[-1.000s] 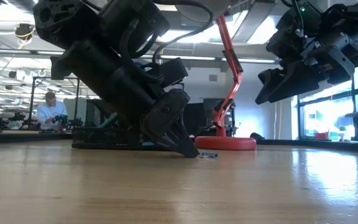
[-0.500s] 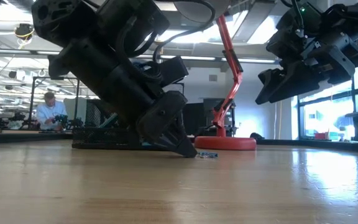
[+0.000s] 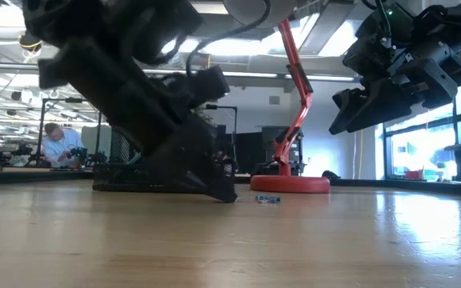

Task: Pick and place office supplies into organizer
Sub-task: Put the left blue binder clip into the black desk organizer

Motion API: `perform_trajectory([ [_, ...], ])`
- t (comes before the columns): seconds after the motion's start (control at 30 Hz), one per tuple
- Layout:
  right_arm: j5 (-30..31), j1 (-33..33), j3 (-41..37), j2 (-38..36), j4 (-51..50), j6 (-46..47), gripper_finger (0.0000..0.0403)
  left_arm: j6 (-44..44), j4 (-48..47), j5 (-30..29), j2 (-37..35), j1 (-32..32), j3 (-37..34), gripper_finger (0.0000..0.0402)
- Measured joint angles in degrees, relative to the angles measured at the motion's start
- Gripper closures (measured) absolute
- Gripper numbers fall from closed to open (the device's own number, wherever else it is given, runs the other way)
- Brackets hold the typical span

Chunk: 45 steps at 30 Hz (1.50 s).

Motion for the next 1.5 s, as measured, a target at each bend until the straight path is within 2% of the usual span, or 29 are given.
perform_trajectory([
  [0.17,0.0,-0.02,0.0,0.0,-0.02,0.01,0.0208,-0.1,-2.41,0.08,-4.73,-1.21,0.01,0.0343],
  [0.3,0.0,0.0,0.0,0.0,0.0,0.0,0.0208,-1.15,-11.16,-1.45,-9.57,-2.0,0.07,0.0343],
  [0.57,0.02,-0.01,0.0,0.0,0.22,0.01,0.0208,-12.19,-33.47,-5.48,-18.2,-1.92,0.18,0.0343],
  [0.67,0.02,-0.02,0.0,0.0,0.2,0.0,0.0208,-18.14,-41.62,-5.89,-18.89,-1.24,0.19,0.0343],
  [0.8,0.01,-0.01,0.0,0.0,0.33,0.01,0.0208,-24.57,-47.58,-8.21,-18.96,0.19,0.2,0.0343],
  [1.07,0.02,-0.02,0.0,0.0,0.35,0.01,0.0208,-27.37,-49.53,-8.48,-18.69,3.63,0.21,0.0343],
  [1.27,0.0,0.0,0.0,0.0,0.28,0.01,0.0208,-27.37,-50.19,-5.3,-17.77,5.77,0.2,0.0342],
  [1.5,0.01,-0.02,0.0,0.0,0.15,0.02,0.0208,-27.36,-50.13,-4.49,-17.62,6.71,0.2,0.0318],
])
